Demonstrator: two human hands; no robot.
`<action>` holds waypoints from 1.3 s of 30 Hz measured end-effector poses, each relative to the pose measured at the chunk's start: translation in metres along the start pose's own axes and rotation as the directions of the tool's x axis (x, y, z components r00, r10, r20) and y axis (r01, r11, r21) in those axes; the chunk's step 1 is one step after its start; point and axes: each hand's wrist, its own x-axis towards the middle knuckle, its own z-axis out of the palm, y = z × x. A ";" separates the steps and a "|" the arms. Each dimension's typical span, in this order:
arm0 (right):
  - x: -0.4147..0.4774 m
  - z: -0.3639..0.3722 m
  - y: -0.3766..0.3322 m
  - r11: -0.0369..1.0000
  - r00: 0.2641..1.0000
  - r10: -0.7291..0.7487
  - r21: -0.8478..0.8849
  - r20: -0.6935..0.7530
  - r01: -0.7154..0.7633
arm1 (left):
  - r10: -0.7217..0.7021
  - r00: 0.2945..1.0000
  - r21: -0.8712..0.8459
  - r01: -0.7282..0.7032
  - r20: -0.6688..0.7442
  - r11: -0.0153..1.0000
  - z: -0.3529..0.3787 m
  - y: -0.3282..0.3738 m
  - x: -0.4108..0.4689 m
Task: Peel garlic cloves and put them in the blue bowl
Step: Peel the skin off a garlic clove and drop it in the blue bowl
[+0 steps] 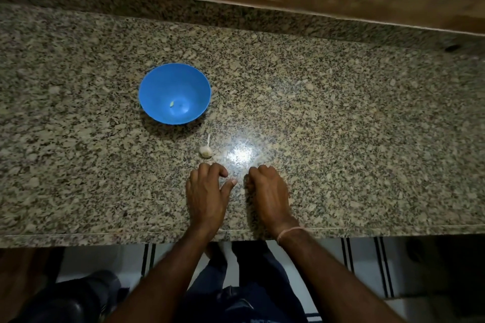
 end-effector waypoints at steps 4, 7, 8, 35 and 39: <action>0.011 -0.015 -0.001 0.762 0.945 0.262 0.560 0.195 -0.326 | -0.049 0.990 -0.190 0.073 0.130 0.979 -0.004 0.009 0.002; 0.009 -0.024 -0.003 0.125 0.828 0.279 0.837 0.486 -0.533 | -0.151 0.956 -0.458 0.256 0.252 0.851 -0.011 0.023 0.005; 0.007 -0.023 -0.004 0.043 0.810 0.264 0.832 0.524 -0.552 | -0.173 0.951 -0.502 0.285 0.258 0.817 -0.013 0.025 0.005; 0.002 -0.006 0.016 0.897 0.979 -0.202 0.397 -0.019 0.193 | -0.279 0.640 -0.510 0.752 0.716 0.417 -0.024 0.046 0.006; 0.007 -0.019 0.004 0.646 0.939 0.053 0.705 0.341 -0.293 | -0.040 0.967 -0.278 0.112 0.252 0.954 -0.015 0.042 -0.003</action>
